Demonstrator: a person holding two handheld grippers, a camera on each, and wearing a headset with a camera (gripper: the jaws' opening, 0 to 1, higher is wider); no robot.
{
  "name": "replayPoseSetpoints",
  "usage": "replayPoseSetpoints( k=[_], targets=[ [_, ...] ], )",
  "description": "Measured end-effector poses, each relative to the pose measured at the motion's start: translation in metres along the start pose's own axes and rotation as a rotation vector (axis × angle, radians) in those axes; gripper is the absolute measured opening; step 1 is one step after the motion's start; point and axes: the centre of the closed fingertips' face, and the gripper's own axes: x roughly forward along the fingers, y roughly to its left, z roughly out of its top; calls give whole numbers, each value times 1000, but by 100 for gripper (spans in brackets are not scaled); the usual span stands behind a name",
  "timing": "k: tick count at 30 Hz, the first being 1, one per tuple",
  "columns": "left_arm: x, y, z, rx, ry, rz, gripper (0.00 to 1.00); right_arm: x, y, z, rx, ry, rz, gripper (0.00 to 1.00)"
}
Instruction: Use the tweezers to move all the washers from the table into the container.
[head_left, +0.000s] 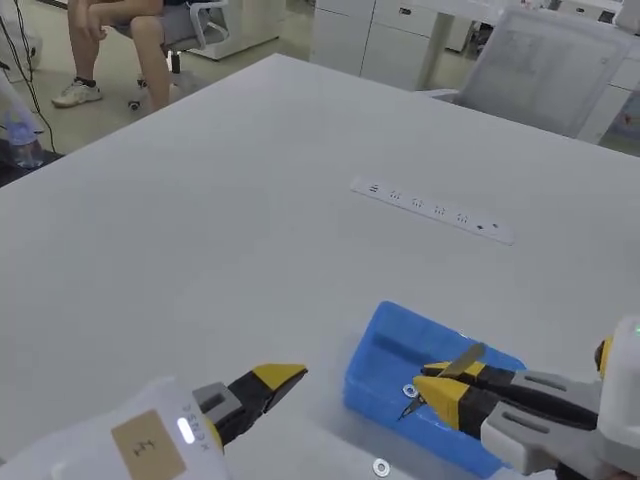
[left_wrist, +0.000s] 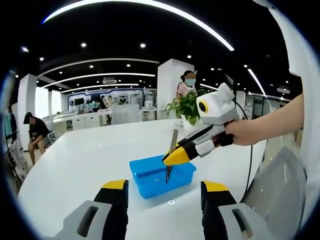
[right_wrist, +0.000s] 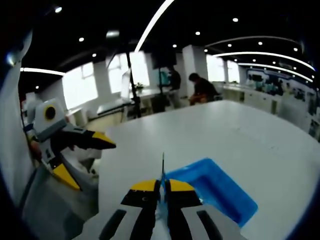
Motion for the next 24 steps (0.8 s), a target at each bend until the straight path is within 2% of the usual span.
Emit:
replayPoseSetpoints(
  k=[12, 19, 22, 24],
  targets=[
    [0, 0, -3, 5, 10, -3, 57, 16, 9, -39, 42, 87, 52, 4],
    [0, 0, -4, 9, 12, -3, 57, 22, 10, -47, 41, 115, 58, 4],
    [1, 0, -4, 9, 15, -5, 57, 23, 11, -53, 16, 138, 61, 4],
    [1, 0, -4, 9, 13, -4, 57, 23, 12, -52, 8, 131, 61, 4]
  ],
)
